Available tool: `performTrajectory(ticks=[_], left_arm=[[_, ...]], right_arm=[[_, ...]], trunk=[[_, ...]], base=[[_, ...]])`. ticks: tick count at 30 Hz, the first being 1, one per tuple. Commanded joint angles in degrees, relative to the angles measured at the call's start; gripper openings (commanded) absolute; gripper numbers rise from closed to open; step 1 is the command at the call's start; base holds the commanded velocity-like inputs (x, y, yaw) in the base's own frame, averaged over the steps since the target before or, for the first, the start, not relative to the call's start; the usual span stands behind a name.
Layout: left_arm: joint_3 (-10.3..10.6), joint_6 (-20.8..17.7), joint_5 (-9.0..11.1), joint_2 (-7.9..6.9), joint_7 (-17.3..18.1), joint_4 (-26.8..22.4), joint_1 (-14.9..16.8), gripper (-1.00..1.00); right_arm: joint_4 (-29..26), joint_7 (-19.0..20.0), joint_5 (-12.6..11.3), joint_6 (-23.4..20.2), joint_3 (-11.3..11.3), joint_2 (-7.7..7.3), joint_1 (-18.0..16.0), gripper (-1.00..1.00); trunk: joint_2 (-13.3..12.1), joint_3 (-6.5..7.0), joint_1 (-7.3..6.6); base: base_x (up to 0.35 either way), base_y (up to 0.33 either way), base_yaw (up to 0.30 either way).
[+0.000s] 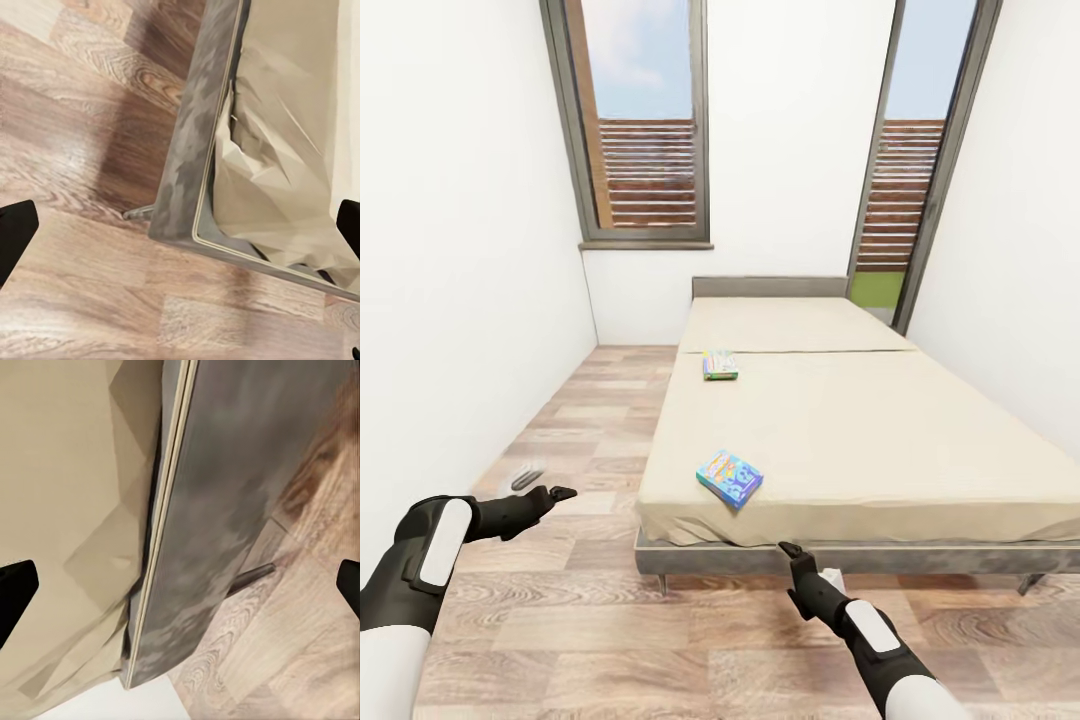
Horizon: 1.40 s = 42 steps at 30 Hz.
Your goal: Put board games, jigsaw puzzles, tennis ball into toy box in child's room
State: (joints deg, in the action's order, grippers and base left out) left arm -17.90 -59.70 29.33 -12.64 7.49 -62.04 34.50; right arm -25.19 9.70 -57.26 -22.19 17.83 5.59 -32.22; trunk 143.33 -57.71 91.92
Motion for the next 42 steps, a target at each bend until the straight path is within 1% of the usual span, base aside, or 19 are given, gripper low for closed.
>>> performTrajectory(ticks=[1, 27, 35, 37, 42], left_arm=[[-0.1, -0.2, -0.5, 0.01, 0.6, 0.0, 0.0, 1.00], [-0.1, -0.2, -0.5, 0.09, 0.6, 0.0, 0.0, 1.00], [-0.1, -0.2, -0.5, 0.16, 0.6, 0.0, 0.0, 1.00], [-0.1, -0.2, -0.4, 0.15, 0.6, 0.0, 0.0, 1.00], [0.0, -0.2, 0.0, 0.16, 0.6, 0.0, 0.0, 1.00]], right_arm=[[0.0, 0.1, -0.1, -0.4, 0.4, 0.07, 0.0, 1.00], [0.0, 0.1, -0.2, -0.4, 0.4, 0.21, 0.0, 1.00], [0.0, 0.6, -0.2, -0.4, 0.4, 0.01, 0.0, 1.00], [0.0, 1.2, -0.3, -0.4, 0.5, -0.15, 0.0, 1.00], [0.0, 4.3, -0.2, -0.3, 0.6, -0.47, 0.2, 1.00]], trunk=[[0.0, -0.28, 0.01], [0.4, -6.04, 0.68], [0.4, -6.04, 0.68], [0.4, -6.04, 0.68], [0.4, -6.04, 0.68]], base=[[0.000, 0.000, 0.000], [0.000, 0.000, 0.000], [0.000, 0.000, 0.000], [0.000, 0.000, 0.000], [0.000, 0.000, 0.000]])
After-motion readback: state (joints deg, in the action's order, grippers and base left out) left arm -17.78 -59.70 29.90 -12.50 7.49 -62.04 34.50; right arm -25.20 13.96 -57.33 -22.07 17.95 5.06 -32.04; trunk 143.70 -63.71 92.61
